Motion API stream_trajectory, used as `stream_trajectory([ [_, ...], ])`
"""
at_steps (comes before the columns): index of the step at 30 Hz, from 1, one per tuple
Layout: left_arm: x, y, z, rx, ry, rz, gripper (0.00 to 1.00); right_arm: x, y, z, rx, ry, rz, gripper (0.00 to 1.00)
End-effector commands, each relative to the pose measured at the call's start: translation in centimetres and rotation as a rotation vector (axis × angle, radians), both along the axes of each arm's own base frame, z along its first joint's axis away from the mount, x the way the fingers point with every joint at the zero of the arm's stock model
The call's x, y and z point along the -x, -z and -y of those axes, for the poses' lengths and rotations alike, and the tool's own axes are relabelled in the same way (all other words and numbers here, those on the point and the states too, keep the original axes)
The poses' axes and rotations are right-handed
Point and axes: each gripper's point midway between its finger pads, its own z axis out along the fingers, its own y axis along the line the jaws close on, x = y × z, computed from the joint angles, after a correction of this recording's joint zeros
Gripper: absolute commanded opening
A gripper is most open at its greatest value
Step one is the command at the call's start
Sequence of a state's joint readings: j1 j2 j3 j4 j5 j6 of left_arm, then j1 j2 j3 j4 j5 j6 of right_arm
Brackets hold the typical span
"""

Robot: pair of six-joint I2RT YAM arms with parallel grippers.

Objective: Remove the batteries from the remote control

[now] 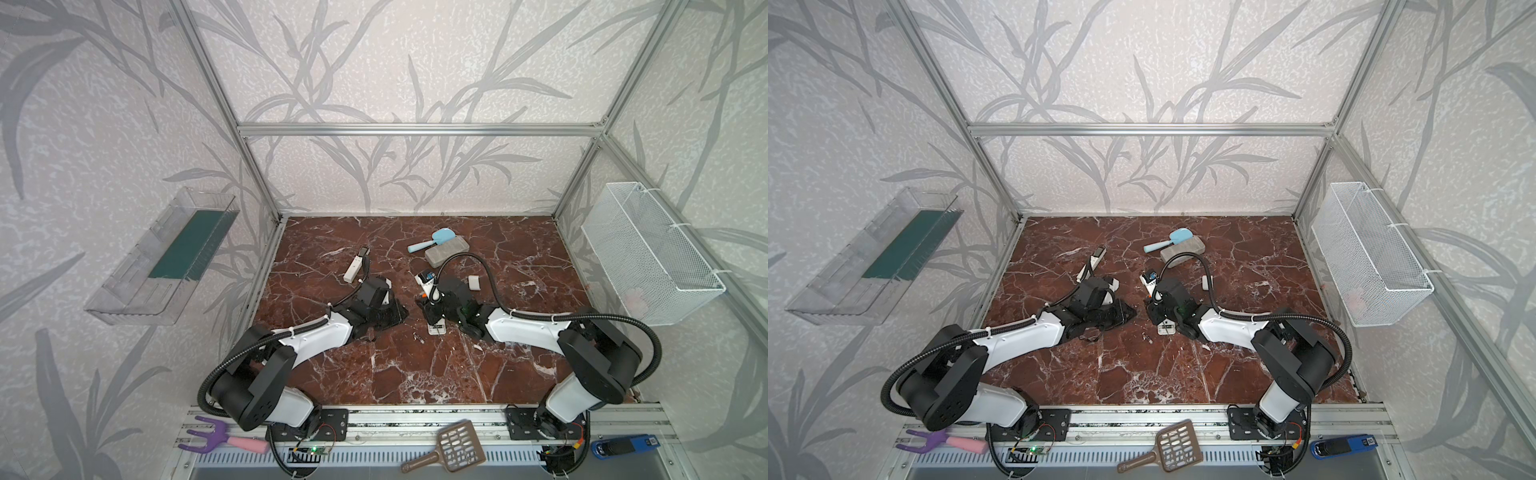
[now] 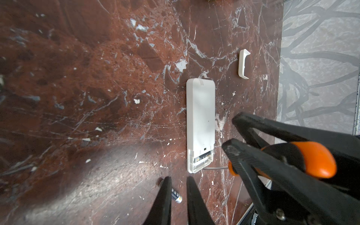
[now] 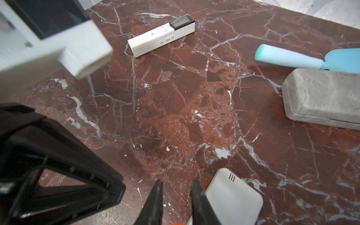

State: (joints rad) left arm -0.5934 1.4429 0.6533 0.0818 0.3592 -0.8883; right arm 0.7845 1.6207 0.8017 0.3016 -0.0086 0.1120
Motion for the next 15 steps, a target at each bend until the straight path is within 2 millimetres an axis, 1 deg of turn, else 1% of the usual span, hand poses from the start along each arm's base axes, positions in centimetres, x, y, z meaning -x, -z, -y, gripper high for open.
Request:
stream_trajectory([
  [1, 0.2, 0.1, -0.8, -0.020, -0.007, 0.013, 0.18, 0.0, -2.4, 0.1, -0.013, -0.003, 0.041, 0.00],
  [5, 0.0, 0.1, -0.9, -0.017, -0.012, 0.016, 0.18, 0.7, -3.9, 1.6, 0.000, 0.018, 0.062, 0.00],
  [7, -0.1, 0.1, -0.7, -0.013, -0.010, 0.015, 0.18, 0.6, -4.0, 2.5, 0.019, 0.035, 0.073, 0.00],
  [11, -0.2, 0.2, -0.5, -0.006, -0.003, 0.011, 0.18, -0.4, -2.8, 4.8, 0.079, 0.099, 0.062, 0.00],
  [13, -0.2, 0.2, -0.6, -0.006, -0.003, 0.012, 0.18, -0.8, -2.2, 5.2, 0.090, 0.113, 0.054, 0.00],
  [15, -0.1, 0.2, -0.6, -0.008, -0.002, 0.011, 0.18, -1.2, -1.5, 5.2, 0.104, 0.116, 0.047, 0.00],
])
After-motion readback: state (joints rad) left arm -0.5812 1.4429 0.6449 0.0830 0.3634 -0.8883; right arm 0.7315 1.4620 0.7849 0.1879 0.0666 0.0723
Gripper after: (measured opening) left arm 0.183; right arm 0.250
